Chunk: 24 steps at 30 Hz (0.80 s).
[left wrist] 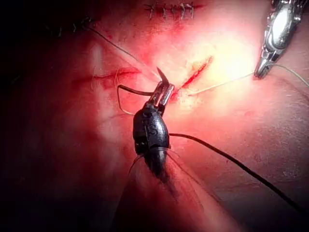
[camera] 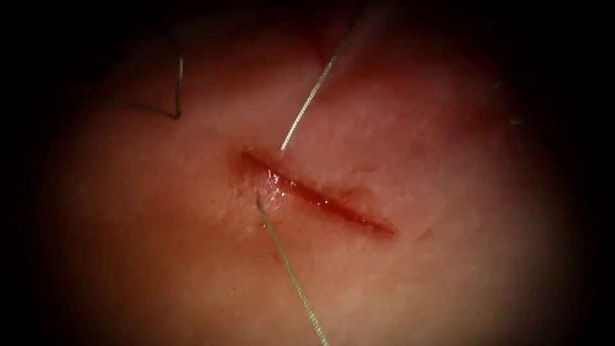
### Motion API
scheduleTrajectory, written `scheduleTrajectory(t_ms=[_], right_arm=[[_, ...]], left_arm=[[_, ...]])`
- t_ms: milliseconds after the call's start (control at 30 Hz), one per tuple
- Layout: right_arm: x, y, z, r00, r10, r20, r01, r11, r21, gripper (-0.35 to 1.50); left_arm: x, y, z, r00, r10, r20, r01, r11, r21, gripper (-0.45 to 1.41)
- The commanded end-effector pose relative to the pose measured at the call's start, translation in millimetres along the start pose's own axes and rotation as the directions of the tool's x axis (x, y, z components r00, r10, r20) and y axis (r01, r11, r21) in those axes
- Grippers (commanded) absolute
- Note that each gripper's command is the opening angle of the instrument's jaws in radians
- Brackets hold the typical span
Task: Wound Closure
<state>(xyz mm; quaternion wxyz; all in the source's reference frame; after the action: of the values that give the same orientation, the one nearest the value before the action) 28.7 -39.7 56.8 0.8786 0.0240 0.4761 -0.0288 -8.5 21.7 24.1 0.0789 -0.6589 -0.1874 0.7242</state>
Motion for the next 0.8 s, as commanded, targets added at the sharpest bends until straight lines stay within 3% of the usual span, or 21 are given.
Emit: scheduleTrajectory(t_ms=[33, 100, 133, 200, 233, 333, 567, 700, 800], right_arm=[[0.3, -0.4, 1.1, 1.0, -0.001, -0.011, 0.001, 1.0, 0.013, -0.35], [0.4, -0.4, 1.1, 1.0, -0.001, -0.013, 0.001, 1.0, 0.02, -0.35], [0.5, -0.3, 1.0, 1.0, 0.007, -0.022, -0.007, 1.0, 0.014, -0.18], [0.3, -0.2, 0.3, 0.999, 0.021, -0.045, -0.022, 0.999, -0.03, 0.62], [0.1, -0.1, 0.0, 0.997, 0.045, -0.055, -0.047, 0.998, -0.036, 0.79], [-0.5, 0.4, -1.7, 0.992, 0.115, -0.045, -0.117, 0.992, -0.041, 1.03], [-2.5, 4.5, -4.7, 0.984, 0.174, -0.037, -0.177, 0.98, -0.09, 1.14], [-3.8, 8.1, -2.0, 0.982, 0.182, -0.057, -0.188, 0.976, -0.114, 1.13], [-4.8, 10.1, 1.8, 0.981, 0.172, -0.093, -0.184, 0.973, -0.138, 1.01]], left_arm=[[-0.6, -0.4, 0.5, 1.0, 0.002, -0.001, -0.002, 1.0, 0.0, -0.45], [-0.6, -0.3, 0.5, 1.0, 0.002, -0.001, -0.002, 1.0, 0.0, -0.45], [-0.6, -0.3, 0.5, 1.0, 0.002, -0.001, -0.002, 1.0, 0.0, -0.45], [-0.6, -0.3, 0.5, 1.0, 0.002, -0.001, -0.002, 1.0, 0.0, -0.45], [-0.6, -0.3, 0.5, 1.0, 0.002, -0.002, -0.002, 1.0, -0.003, -0.45], [-0.6, -0.3, 0.5, 1.0, 0.002, -0.002, -0.002, 1.0, -0.003, -0.45], [-0.6, -0.3, 0.5, 1.0, 0.002, -0.002, -0.002, 1.0, -0.003, -0.45], [-0.7, -0.3, 0.6, 1.0, 0.003, -0.001, -0.003, 1.0, -0.002, -0.45], [-0.7, -0.3, 0.6, 1.0, 0.003, 0.0, -0.003, 1.0, -0.006, -0.45]])
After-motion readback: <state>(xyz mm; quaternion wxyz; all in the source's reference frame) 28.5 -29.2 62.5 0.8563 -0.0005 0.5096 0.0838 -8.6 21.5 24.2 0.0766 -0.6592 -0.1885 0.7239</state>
